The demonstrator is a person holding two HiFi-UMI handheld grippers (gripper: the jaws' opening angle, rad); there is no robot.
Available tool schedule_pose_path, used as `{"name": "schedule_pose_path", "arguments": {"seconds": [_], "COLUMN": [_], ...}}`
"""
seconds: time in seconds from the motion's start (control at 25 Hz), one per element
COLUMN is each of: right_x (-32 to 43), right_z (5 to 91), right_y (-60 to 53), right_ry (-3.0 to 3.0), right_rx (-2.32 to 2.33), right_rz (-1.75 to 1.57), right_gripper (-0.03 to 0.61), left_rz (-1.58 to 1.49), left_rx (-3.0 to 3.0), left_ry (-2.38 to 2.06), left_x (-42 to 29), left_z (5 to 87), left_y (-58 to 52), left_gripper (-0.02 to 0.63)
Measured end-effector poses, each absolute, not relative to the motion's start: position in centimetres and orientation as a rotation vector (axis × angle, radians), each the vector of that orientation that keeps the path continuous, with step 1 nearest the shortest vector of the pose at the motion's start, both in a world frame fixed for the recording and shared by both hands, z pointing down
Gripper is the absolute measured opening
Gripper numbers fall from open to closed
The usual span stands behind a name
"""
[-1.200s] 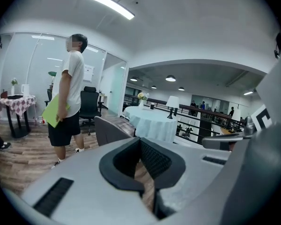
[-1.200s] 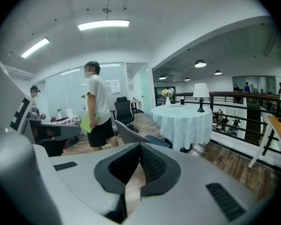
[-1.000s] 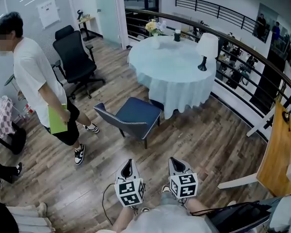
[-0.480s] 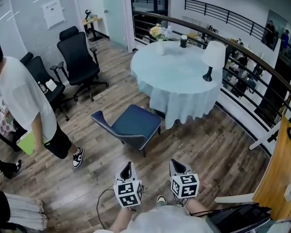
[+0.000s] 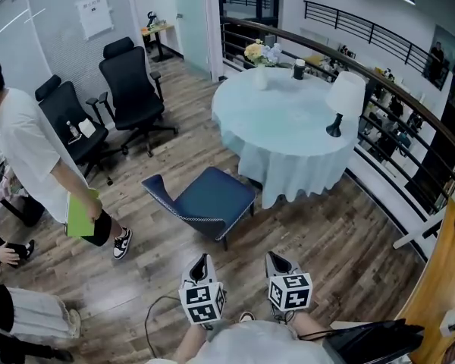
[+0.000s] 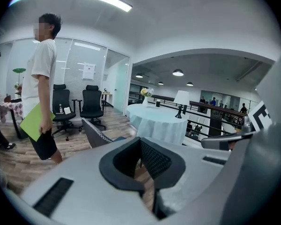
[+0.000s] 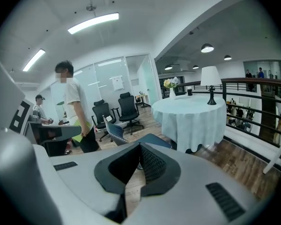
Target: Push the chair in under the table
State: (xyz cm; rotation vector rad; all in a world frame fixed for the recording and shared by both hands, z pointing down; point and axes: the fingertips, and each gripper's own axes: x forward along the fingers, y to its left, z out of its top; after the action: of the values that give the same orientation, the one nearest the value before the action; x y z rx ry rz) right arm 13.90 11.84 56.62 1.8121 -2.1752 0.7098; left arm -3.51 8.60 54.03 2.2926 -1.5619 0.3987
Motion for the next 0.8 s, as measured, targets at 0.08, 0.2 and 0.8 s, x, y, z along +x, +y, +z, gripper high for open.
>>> {"name": "schedule_pose_path", "arguments": {"seconds": [0.08,0.2,0.8], "right_x": [14.2,14.4,14.8], "right_z": [56.7,56.6,58.6], "right_y": [11.5,11.2,6.1], "right_ry": [-2.183,-2.192,-2.220], "right_rx": [1.800,1.787,1.719], "right_rz": [0.708,0.704,0.771], "right_gripper": [0.017,0.017,0.017], "left_rz": [0.392,0.388,0.451], "left_rx": [2.284,2.280,2.245], "left_ry": [-1.575,-1.586,-1.627], "left_x": [-3.3,-2.9,-2.2], "left_z": [54.0,53.9,54.7], "left_y": [8.2,7.5,3.8], "left_gripper": [-0.002,-0.002,-0.002]}}
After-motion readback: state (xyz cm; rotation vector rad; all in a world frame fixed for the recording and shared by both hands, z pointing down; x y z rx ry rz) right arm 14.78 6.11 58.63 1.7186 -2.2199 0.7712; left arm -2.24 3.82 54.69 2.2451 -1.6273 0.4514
